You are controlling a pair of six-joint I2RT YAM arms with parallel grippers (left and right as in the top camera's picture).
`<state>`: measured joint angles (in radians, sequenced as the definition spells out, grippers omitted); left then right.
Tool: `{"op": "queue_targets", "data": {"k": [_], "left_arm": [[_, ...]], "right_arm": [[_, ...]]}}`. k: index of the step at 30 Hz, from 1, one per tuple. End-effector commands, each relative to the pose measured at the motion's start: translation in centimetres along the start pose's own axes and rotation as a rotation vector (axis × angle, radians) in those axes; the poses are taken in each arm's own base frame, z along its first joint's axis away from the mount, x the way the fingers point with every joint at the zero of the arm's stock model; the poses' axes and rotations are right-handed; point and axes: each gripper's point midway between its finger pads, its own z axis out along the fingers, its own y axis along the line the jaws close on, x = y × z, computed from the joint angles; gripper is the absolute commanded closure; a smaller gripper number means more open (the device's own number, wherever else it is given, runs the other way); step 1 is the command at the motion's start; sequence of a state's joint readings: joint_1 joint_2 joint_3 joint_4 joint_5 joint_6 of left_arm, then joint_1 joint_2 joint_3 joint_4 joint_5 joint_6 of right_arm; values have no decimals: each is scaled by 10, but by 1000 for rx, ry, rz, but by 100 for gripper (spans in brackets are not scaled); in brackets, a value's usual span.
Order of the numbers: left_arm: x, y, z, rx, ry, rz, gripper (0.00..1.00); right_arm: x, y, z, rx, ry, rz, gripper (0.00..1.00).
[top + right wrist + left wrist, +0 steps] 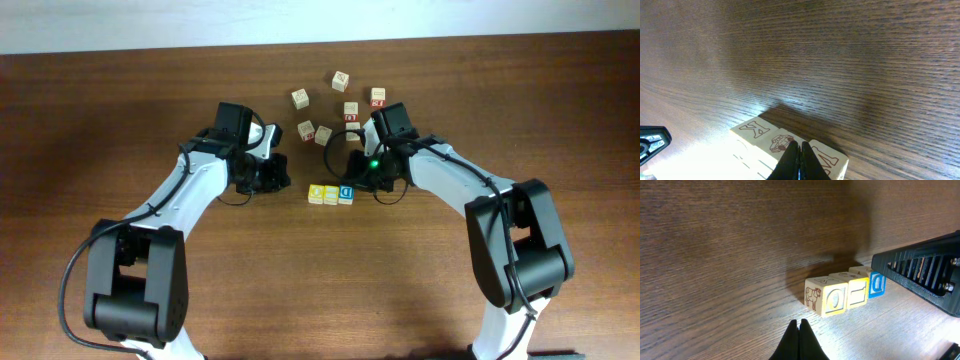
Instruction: Rotate 3 blocks
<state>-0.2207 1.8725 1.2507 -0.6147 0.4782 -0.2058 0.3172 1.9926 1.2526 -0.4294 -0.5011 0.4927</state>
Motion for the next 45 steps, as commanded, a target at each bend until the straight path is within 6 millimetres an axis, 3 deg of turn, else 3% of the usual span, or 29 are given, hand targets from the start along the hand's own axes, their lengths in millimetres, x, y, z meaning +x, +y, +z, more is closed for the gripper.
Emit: {"op": "queue_targets", "data": {"k": [1, 28, 32, 35, 40, 42, 45], "left_arm": [[0, 3, 3, -6, 4, -12, 100], [0, 2, 3, -6, 4, -11, 100], [0, 2, 3, -6, 4, -11, 100], [0, 2, 3, -6, 4, -11, 100], [0, 2, 3, -6, 5, -11, 100], [0, 2, 3, -6, 4, -11, 100], [0, 2, 3, -5, 5, -11, 100]], "right_arm": [[7, -1, 5, -13, 27, -15, 96], [9, 2, 5, -26, 36, -27, 96], [2, 5, 3, -40, 17, -37, 96], [-10, 18, -9, -101, 3, -51, 96], [-46, 35, -70, -164, -110, -52, 96], [-53, 33, -97, -161, -147, -32, 96], [-52, 14, -139, -125, -185, 14, 96]]}}
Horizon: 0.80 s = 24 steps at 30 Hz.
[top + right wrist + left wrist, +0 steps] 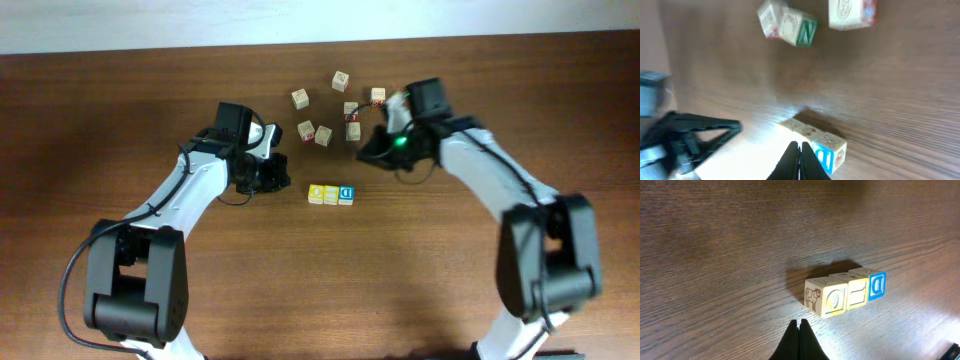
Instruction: Rotate 3 blocks
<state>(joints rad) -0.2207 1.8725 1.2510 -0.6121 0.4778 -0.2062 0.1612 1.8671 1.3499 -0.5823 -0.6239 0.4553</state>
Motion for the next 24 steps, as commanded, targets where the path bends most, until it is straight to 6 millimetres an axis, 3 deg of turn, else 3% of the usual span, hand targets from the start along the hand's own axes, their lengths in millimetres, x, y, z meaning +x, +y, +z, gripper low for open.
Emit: {"op": "queue_targets", "data": {"k": [1, 4, 7, 13, 24], "left_arm": [[1, 2, 3, -5, 7, -12, 100], [1, 2, 4, -5, 7, -12, 100], [1, 2, 4, -5, 7, -7, 100], [2, 1, 5, -8, 10, 1, 100], [1, -8, 12, -42, -3, 51, 100]], "right_arm": [[-13, 3, -60, 8, -87, -18, 96], [2, -26, -71, 106, -38, 43, 96], [21, -48, -66, 195, 28, 87, 96], [51, -54, -32, 200, 104, 102, 96], [55, -53, -3, 230, 50, 145, 96]]}}
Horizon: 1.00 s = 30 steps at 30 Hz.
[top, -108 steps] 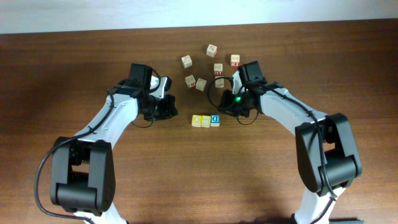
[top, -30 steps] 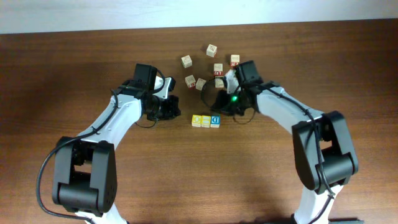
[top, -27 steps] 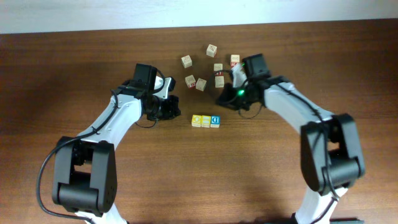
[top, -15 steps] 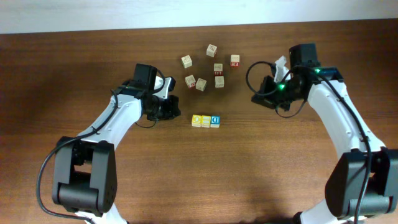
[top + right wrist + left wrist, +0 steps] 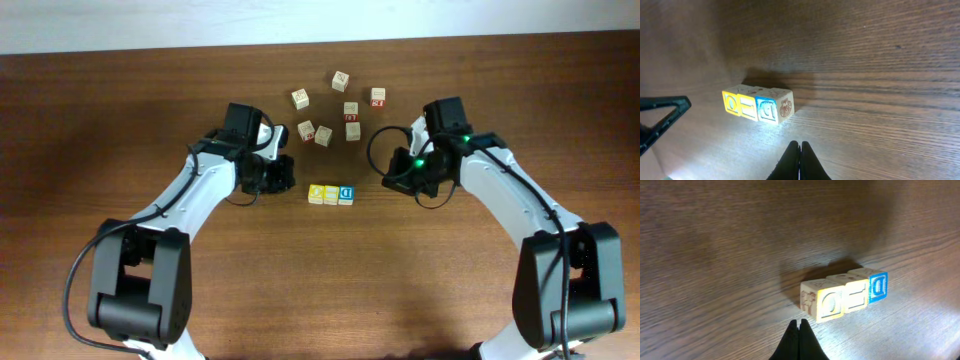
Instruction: Rotate 3 blocks
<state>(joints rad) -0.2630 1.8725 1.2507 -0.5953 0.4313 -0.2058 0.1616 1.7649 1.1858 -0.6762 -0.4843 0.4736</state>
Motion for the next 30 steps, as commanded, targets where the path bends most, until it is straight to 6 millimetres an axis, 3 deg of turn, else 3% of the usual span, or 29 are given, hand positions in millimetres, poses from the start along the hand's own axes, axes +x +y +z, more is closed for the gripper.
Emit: {"op": "queue_targets", "data": {"k": [1, 6, 12, 19, 30], "left_arm": [[0, -1, 5, -10, 1, 5, 100], [2, 2, 10, -10, 12, -5, 100], [13, 7, 30, 14, 71, -33, 100], [13, 6, 31, 25, 70, -32, 100], [13, 2, 31, 41, 72, -31, 100]], "right_arm": [[3, -5, 9, 54, -8, 48, 96], [0, 0, 14, 77, -39, 24, 96], [3, 0, 25, 104, -37, 28, 96], [12, -1, 52, 52, 51, 51, 96], [21, 3, 59, 28, 94, 59, 96]]}}
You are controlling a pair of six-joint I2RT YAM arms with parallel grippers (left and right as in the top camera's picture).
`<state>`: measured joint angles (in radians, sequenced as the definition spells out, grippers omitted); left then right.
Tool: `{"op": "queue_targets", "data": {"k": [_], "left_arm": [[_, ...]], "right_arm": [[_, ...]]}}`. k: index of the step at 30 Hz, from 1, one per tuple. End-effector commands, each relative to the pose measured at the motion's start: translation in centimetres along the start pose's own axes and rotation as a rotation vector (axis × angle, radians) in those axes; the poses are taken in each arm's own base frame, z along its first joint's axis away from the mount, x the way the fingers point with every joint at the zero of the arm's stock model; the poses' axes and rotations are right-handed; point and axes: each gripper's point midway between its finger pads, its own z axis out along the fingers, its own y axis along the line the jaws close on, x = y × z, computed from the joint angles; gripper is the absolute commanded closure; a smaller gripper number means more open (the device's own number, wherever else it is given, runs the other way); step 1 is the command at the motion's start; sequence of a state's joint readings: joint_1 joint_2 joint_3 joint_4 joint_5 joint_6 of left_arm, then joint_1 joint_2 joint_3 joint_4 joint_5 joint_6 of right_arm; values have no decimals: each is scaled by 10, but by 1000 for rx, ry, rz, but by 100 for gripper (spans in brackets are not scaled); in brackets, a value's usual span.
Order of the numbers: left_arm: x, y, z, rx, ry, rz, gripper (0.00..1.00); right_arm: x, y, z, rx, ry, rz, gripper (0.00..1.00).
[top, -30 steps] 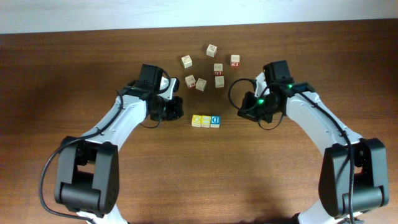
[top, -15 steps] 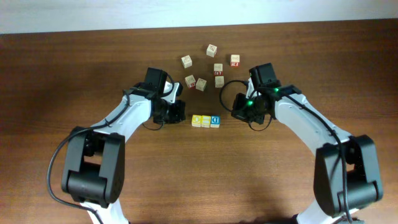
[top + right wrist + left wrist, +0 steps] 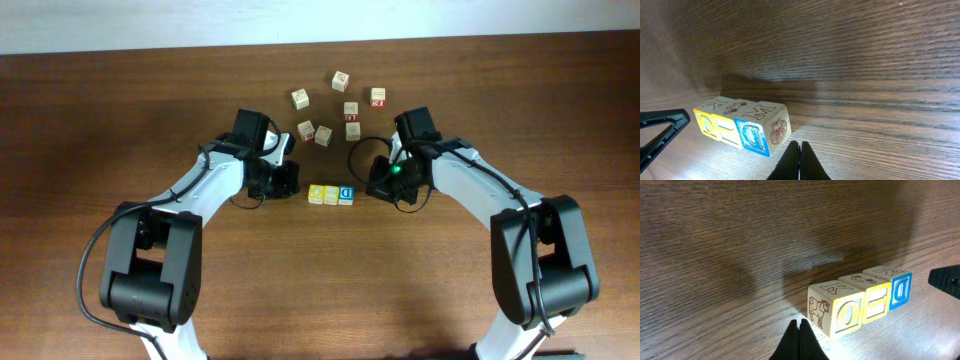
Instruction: Rotate 3 blocks
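Observation:
Three wooden letter blocks lie in a touching row at mid-table: a yellow O block (image 3: 315, 194), a yellow middle block (image 3: 330, 194) and a blue D block (image 3: 346, 193). My left gripper (image 3: 800, 323) is shut and empty, low just left of the O block (image 3: 836, 313). My right gripper (image 3: 799, 145) is shut and empty, just right of the D block (image 3: 761, 134), whose end face carries a shell. In the overhead view the left gripper (image 3: 290, 182) and right gripper (image 3: 372, 186) flank the row.
Several loose letter blocks lie scattered behind the row, among them one (image 3: 300, 98) at back left, one (image 3: 341, 80) farthest back and one (image 3: 377, 96) at back right. The nearest pair (image 3: 315, 133) sits just behind the row.
Both grippers have come in closer and lower to the row, the left toward the O end, the right from farther right toward the D end. The row has not moved.
First my right gripper stood shut right over the row, left gripper shut at its left. Then the right was up by the scattered blocks, then out to the right of the row. Now both shut grippers flank the unmoved row closely.

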<state>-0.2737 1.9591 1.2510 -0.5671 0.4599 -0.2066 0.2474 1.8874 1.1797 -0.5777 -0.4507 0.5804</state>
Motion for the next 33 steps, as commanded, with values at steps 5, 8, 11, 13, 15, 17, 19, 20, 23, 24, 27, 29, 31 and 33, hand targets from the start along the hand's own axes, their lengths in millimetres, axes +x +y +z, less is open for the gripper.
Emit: {"op": "queue_targets", "data": {"k": [5, 8, 11, 13, 15, 17, 19, 20, 23, 24, 27, 29, 31, 33], "left_arm": [[1, -3, 2, 21, 9, -60, 100], [1, -3, 2, 22, 6, -69, 100], [1, -3, 2, 22, 6, -69, 100], [1, -3, 2, 22, 6, -69, 100], [0, -4, 2, 22, 4, -67, 100], [0, -5, 3, 24, 1, -60, 100], [0, -8, 5, 17, 1, -49, 100], [0, -8, 6, 12, 1, -44, 100], [1, -9, 9, 4, 3, -37, 100], [1, -9, 9, 4, 3, -37, 100], [1, -9, 11, 4, 2, -36, 100], [2, -6, 14, 2, 11, -41, 100], [3, -6, 16, 4, 14, -43, 100], [2, -6, 17, 6, 11, -42, 100]], "right_arm": [[14, 5, 11, -9, 50, 30, 96], [17, 8, 14, 4, 50, 34, 96], [18, 9, 15, 13, 47, 31, 96], [18, 8, 15, 18, 45, 38, 96], [19, 6, 17, 29, 45, 36, 96], [19, 4, 20, 33, 51, 40, 96], [19, 4, 20, 33, 51, 40, 96], [19, 5, 20, 32, 50, 39, 96], [18, 5, 20, 30, 47, 43, 96], [18, 6, 20, 29, 46, 42, 96], [19, 7, 21, 28, 47, 37, 96], [19, 7, 21, 28, 47, 37, 96], [19, 7, 21, 28, 47, 37, 96], [19, 7, 21, 28, 47, 37, 96]]}}
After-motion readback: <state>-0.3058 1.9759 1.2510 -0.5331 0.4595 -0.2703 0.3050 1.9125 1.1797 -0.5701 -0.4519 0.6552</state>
